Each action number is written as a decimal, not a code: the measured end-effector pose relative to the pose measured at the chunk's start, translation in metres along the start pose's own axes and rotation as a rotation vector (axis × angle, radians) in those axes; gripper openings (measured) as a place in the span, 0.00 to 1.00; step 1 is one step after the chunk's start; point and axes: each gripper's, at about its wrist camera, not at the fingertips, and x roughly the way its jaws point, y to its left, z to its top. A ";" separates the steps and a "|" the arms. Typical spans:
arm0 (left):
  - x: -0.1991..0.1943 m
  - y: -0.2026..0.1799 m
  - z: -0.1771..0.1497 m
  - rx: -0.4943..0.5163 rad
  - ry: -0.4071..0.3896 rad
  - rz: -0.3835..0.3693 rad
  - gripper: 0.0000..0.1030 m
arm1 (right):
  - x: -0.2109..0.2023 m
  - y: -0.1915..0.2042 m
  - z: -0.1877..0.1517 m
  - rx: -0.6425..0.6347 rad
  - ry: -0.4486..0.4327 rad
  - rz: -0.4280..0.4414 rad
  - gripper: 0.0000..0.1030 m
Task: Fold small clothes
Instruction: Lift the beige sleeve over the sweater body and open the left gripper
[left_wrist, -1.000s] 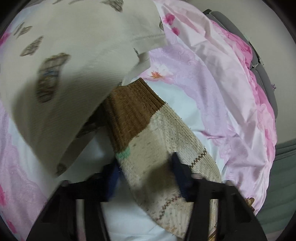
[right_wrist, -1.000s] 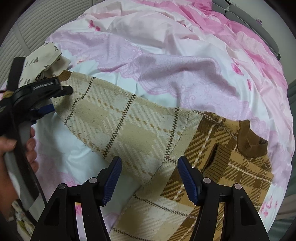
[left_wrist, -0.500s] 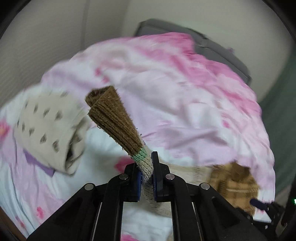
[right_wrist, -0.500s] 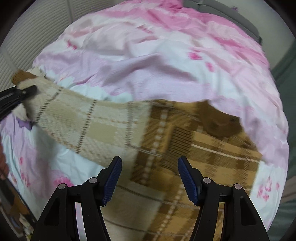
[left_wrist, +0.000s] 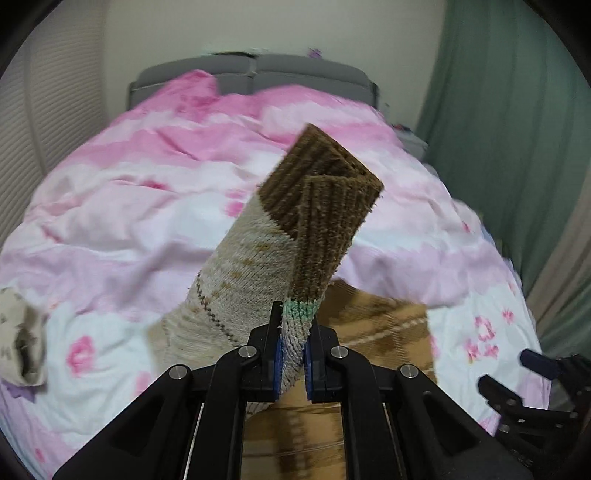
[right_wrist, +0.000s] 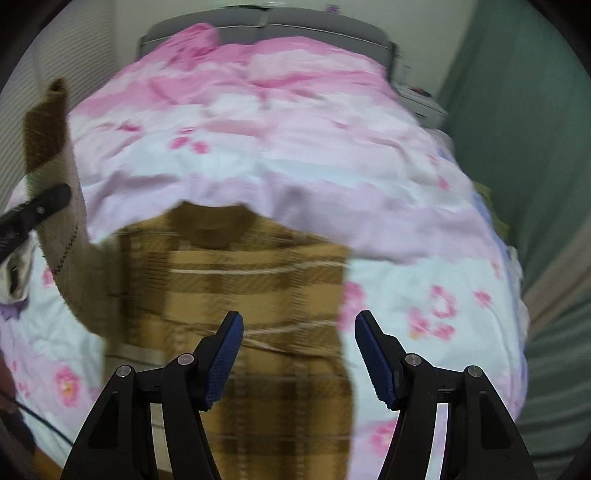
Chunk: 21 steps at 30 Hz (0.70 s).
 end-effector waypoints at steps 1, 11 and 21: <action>0.012 -0.019 -0.003 0.034 0.011 0.000 0.10 | 0.002 -0.011 -0.004 0.013 0.006 -0.012 0.62; 0.095 -0.110 -0.046 0.254 0.162 0.058 0.11 | 0.037 -0.093 -0.044 0.074 0.097 -0.057 0.62; 0.074 -0.123 -0.078 0.308 0.207 0.083 0.71 | 0.056 -0.115 -0.052 0.072 0.127 -0.050 0.62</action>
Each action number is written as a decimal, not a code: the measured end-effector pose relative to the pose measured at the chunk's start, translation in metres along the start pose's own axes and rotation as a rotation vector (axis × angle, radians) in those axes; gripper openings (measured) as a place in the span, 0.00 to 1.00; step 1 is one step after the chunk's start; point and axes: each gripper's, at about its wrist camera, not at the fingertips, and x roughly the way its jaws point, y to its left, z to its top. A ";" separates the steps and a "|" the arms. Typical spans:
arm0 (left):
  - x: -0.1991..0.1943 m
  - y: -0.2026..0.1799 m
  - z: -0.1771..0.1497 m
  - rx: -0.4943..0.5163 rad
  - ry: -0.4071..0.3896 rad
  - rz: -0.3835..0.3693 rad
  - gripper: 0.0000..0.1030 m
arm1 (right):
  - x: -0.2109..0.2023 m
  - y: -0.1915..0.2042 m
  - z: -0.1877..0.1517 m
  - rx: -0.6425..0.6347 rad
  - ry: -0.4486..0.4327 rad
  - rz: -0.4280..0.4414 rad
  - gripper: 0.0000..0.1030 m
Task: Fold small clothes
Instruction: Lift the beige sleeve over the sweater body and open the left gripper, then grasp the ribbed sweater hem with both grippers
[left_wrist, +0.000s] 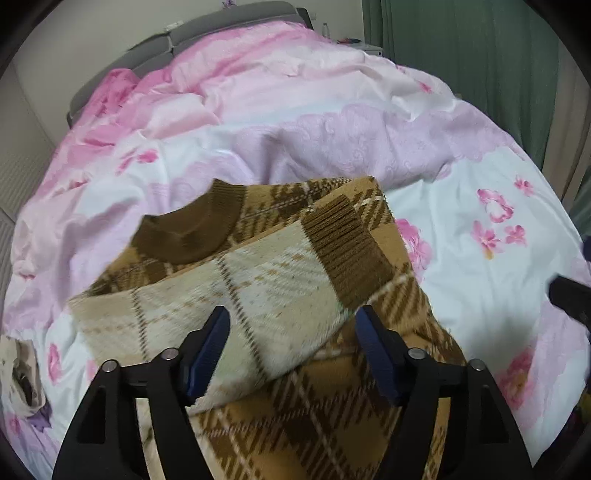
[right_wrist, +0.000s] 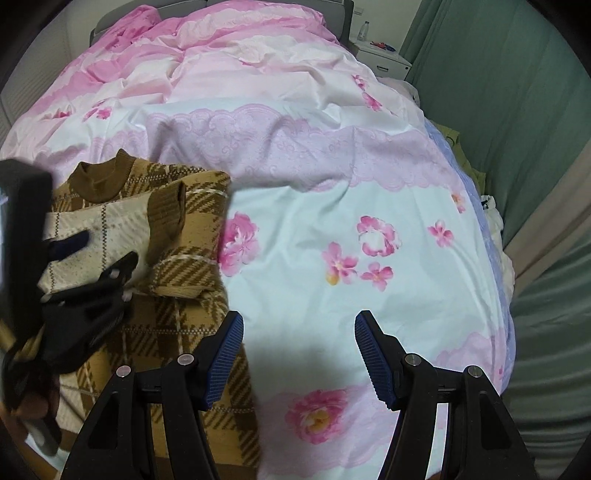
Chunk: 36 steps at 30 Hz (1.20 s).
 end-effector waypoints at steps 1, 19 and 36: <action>-0.011 0.005 -0.007 -0.011 -0.004 0.002 0.71 | 0.000 0.000 0.000 -0.001 0.000 0.004 0.62; -0.104 0.160 -0.190 -0.435 0.186 0.121 0.79 | -0.022 0.037 -0.074 0.052 0.112 0.220 0.62; -0.015 0.134 -0.302 -0.615 0.449 -0.018 0.78 | 0.059 0.037 -0.192 0.137 0.298 0.161 0.62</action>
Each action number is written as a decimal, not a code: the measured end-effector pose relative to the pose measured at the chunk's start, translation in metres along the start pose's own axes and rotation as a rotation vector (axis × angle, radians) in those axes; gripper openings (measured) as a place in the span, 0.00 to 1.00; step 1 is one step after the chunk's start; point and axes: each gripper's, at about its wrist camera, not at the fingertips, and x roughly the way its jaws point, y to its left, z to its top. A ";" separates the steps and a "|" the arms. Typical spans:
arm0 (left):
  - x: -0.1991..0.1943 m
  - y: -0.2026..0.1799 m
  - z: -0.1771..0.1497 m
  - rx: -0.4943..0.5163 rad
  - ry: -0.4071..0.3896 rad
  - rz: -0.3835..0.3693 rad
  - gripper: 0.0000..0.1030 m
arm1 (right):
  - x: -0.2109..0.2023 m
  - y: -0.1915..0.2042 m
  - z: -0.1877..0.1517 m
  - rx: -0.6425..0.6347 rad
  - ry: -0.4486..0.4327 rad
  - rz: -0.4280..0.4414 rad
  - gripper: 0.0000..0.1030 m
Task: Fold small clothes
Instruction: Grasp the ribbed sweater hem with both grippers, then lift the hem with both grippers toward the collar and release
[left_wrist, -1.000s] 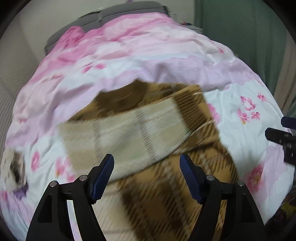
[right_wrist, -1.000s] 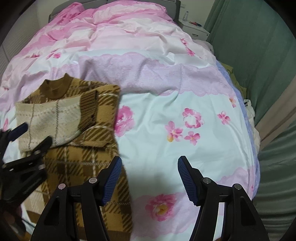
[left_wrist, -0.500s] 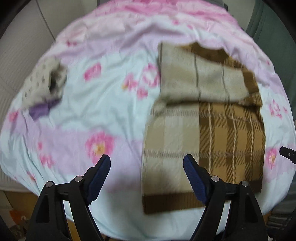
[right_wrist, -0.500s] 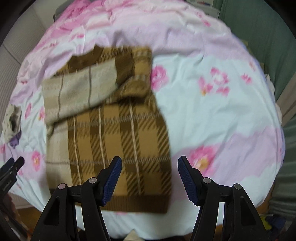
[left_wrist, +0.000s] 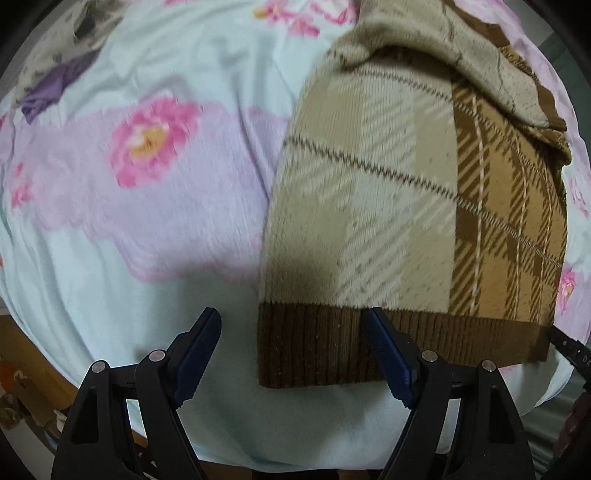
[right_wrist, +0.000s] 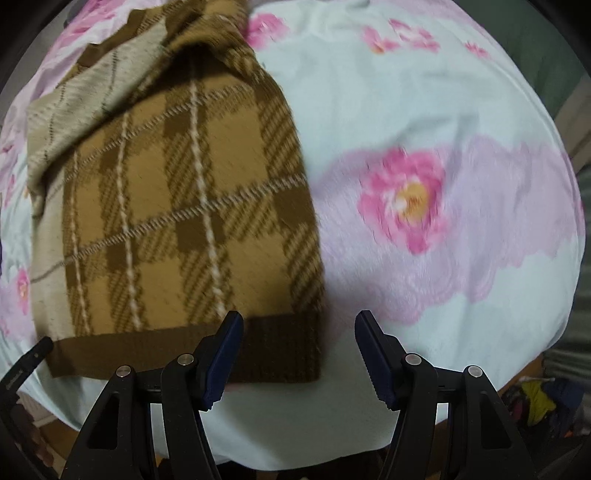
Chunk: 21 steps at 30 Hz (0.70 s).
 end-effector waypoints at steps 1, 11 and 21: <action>0.004 0.000 -0.002 0.002 0.006 0.000 0.78 | 0.003 -0.002 -0.003 0.005 0.007 0.001 0.62; 0.015 -0.006 -0.012 -0.030 0.034 -0.084 0.33 | 0.033 -0.016 -0.011 0.025 0.072 0.045 0.60; -0.051 -0.028 -0.005 0.028 -0.014 -0.134 0.16 | -0.004 -0.010 0.001 0.004 0.113 0.176 0.11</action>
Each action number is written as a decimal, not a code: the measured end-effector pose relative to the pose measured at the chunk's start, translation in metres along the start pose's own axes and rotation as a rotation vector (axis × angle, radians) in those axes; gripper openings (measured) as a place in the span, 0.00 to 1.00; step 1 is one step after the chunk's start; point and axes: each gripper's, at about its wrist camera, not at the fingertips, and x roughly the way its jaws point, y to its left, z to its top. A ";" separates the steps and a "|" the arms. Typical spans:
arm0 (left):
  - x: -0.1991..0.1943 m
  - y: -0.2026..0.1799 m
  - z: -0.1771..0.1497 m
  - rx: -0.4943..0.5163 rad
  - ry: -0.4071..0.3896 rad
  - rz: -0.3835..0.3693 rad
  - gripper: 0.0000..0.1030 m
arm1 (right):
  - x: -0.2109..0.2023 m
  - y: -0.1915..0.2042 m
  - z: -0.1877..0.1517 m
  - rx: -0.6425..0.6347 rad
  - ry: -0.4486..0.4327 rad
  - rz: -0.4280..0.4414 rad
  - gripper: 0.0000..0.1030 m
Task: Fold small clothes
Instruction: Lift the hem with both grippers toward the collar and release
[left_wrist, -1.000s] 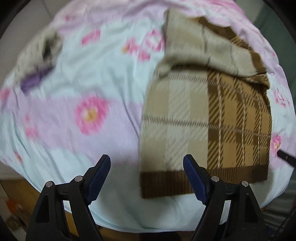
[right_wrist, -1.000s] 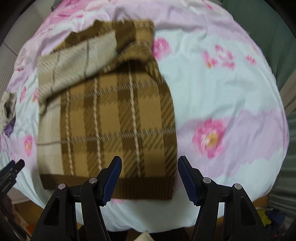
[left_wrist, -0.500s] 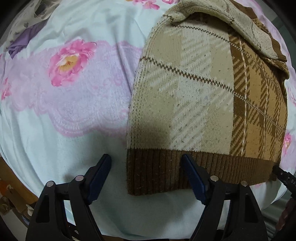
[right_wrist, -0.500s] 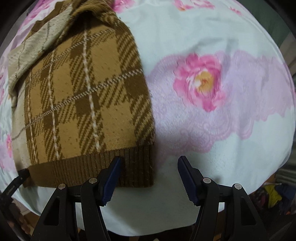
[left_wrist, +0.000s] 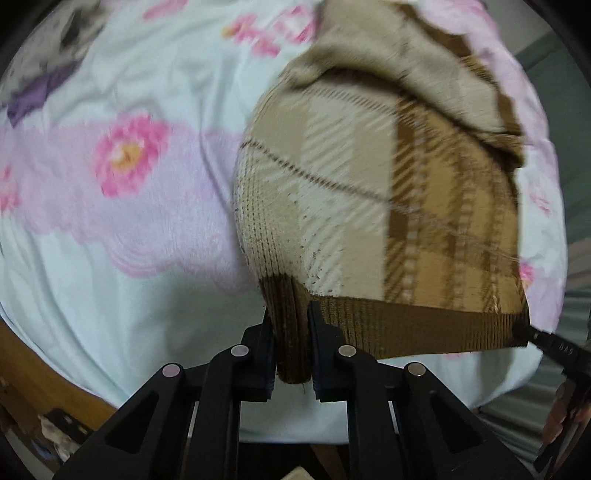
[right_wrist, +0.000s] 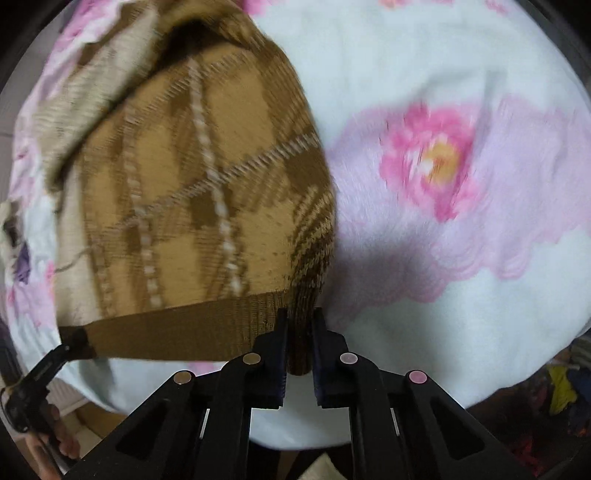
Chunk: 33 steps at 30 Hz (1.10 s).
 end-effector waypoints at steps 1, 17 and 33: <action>-0.012 -0.004 0.001 0.008 -0.015 -0.008 0.16 | -0.013 0.003 0.000 -0.018 -0.020 0.010 0.11; -0.132 -0.028 0.119 -0.049 -0.308 -0.113 0.13 | -0.168 0.052 0.075 0.001 -0.380 0.133 0.09; -0.106 -0.058 0.289 -0.066 -0.316 -0.034 0.12 | -0.173 0.074 0.231 0.170 -0.468 0.082 0.09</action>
